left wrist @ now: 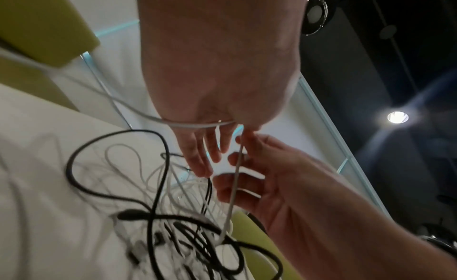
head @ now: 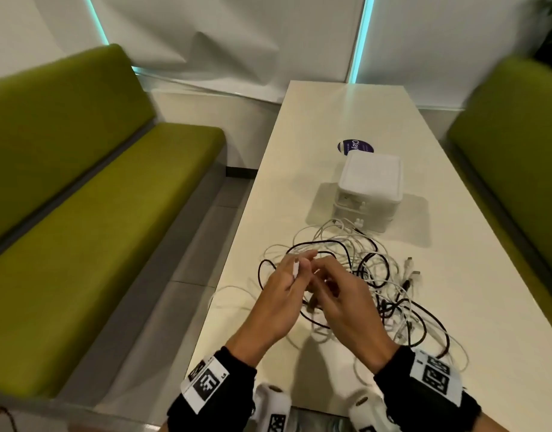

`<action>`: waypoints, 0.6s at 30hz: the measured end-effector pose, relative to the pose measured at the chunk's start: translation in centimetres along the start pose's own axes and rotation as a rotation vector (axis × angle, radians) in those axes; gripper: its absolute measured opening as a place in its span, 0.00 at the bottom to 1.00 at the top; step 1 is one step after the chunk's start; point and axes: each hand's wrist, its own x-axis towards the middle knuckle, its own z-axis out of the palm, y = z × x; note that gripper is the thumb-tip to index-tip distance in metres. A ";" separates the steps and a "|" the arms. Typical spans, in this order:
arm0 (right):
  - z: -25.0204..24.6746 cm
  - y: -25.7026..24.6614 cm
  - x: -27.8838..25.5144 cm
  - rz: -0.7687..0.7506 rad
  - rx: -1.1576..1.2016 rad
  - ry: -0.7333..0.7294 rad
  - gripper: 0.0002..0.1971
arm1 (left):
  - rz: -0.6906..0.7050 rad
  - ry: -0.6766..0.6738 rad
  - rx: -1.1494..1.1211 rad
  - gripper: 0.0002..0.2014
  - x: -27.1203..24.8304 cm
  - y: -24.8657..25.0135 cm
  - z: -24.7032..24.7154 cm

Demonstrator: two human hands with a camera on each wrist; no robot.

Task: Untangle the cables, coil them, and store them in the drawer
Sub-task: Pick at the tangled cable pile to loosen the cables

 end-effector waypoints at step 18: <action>-0.9 0.6 -0.1 0.263 0.536 -0.023 0.16 | -0.176 0.021 -0.321 0.28 -0.1 -0.5 2.6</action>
